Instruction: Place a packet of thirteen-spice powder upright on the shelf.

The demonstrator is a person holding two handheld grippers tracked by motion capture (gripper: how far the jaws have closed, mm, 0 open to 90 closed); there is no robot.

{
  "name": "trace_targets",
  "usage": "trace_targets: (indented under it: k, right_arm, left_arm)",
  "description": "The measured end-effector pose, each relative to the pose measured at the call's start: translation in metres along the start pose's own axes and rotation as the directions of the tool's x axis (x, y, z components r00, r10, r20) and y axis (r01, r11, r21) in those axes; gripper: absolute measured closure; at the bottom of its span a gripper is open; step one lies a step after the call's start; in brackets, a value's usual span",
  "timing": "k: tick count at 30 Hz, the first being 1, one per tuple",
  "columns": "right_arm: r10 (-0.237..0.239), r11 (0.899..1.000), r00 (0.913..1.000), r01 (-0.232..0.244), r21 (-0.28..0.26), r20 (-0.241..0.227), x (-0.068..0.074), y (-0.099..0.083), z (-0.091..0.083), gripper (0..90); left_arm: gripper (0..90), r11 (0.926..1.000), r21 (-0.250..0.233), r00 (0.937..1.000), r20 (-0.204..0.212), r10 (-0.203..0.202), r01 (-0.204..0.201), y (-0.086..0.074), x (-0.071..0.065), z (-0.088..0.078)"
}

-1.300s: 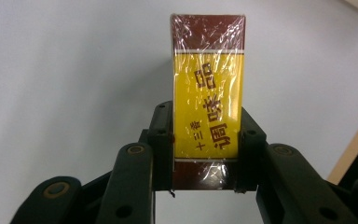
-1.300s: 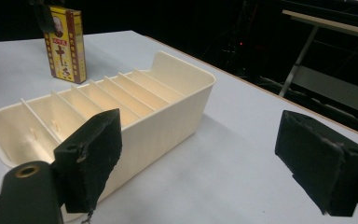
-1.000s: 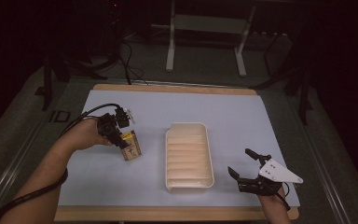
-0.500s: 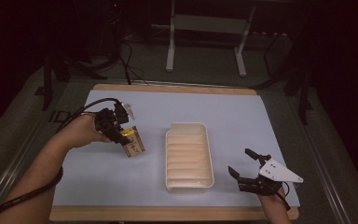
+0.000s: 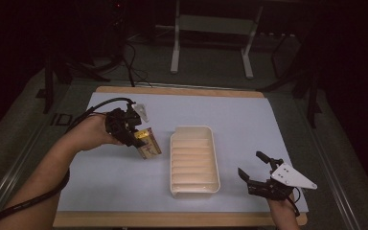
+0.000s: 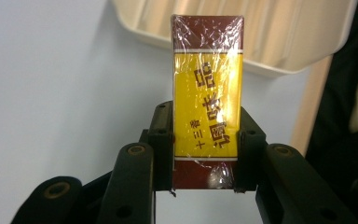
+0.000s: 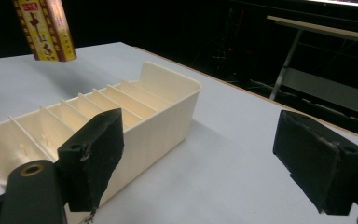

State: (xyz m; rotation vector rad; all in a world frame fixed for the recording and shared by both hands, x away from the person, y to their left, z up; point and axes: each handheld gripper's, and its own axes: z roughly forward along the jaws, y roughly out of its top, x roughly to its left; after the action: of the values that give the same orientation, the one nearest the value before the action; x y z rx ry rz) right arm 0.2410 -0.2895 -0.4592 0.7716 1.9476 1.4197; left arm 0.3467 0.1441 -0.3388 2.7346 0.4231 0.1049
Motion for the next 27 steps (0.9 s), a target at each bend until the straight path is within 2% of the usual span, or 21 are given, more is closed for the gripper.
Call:
trace_targets:
  k: [1,5,6,10,11,13,14,15,17,18,19,20,24,25,26,27]
  right_arm:
    - [-0.001,1.000,1.0000,0.001,0.000,-0.002,0.000,0.000,0.000,16.2]
    - [-0.011,1.000,0.9999,0.011,0.005,-0.002,0.001,0.000,0.001,16.2]
    - [-0.012,1.000,0.9999,0.012,0.004,-0.002,0.001,0.000,0.001,16.2]
    - [-0.012,1.000,0.9999,0.012,0.007,-0.002,0.001,-0.001,0.001,16.2]
    - [-0.013,1.000,0.9999,0.013,0.009,-0.003,0.001,-0.001,0.001,16.1]
    - [-0.016,1.000,0.9999,0.016,0.008,-0.004,0.001,0.000,0.001,16.2]
    - [-0.015,1.000,0.9999,0.015,0.007,-0.005,0.001,0.000,0.001,16.1]
    - [-0.015,1.000,0.9999,0.015,0.007,-0.005,0.001,0.000,0.001,16.1]
    - [-0.014,1.000,0.9999,0.014,0.007,-0.004,0.001,0.000,0.001,16.1]
    - [-0.013,1.000,0.9999,0.013,0.008,-0.004,0.001,-0.001,0.001,16.1]
    - [-0.013,1.000,0.9999,0.013,0.008,-0.003,0.001,-0.001,0.001,16.2]
    - [-0.014,1.000,0.9999,0.014,0.008,-0.004,0.001,0.000,0.001,16.1]
    - [-0.016,1.000,0.9999,0.016,0.005,-0.006,0.002,0.000,0.001,16.1]
    - [-0.016,1.000,0.9999,0.016,0.005,-0.006,0.001,0.000,0.001,16.2]
    - [-0.015,1.000,0.9999,0.015,0.005,-0.007,0.001,0.000,0.001,16.2]
    - [-0.014,1.000,0.9999,0.014,0.005,-0.006,0.001,0.000,0.001,16.1]
  left_arm:
    - [67.8,1.0000,-0.005,0.9999,0.013,0.002,-0.002,0.002,0.000,0.000]
    - [67.8,0.9994,-0.027,0.9997,-0.004,0.023,-0.023,0.008,-0.005,-0.001]
    - [67.8,0.9991,-0.035,0.9997,0.007,0.024,-0.023,0.009,-0.005,-0.002]
    - [67.8,0.9961,-0.076,0.9990,-0.003,0.044,-0.044,0.015,-0.010,-0.004]
    - [67.8,0.9960,-0.080,0.9992,0.007,0.039,-0.039,0.016,-0.010,-0.004]
    - [67.9,0.9945,-0.091,0.9986,-0.017,0.050,-0.051,0.019,-0.014,-0.005]
    - [67.9,0.9942,-0.092,0.9985,-0.010,0.054,-0.055,0.021,-0.014,-0.005]
    - [67.9,0.9921,-0.104,0.9974,-0.025,0.067,-0.070,0.023,-0.017,-0.006]
    - [67.9,0.9877,-0.136,0.9969,-0.011,0.078,-0.079,0.026,-0.020,-0.008]
    - [67.9,0.9855,-0.148,0.9966,-0.018,0.081,-0.082,0.029,-0.021,-0.008]
    - [67.8,0.9847,-0.152,0.9964,-0.012,0.084,-0.085,0.031,-0.022,-0.008]
    - [67.9,0.9830,-0.159,0.9958,-0.022,0.088,-0.091,0.033,-0.025,-0.007]
    - [67.9,0.9772,-0.188,0.9950,0.000,0.100,-0.098,0.038,-0.028,-0.003]
    - [67.9,0.9743,-0.198,0.9942,-0.019,0.106,-0.108,0.038,-0.029,-0.002]
    - [67.9,0.9729,-0.207,0.9947,-0.019,0.101,-0.103,0.039,-0.029,-0.001]
    - [67.9,0.9721,-0.212,0.9947,-0.001,0.102,-0.100,0.039,-0.029,0.000]
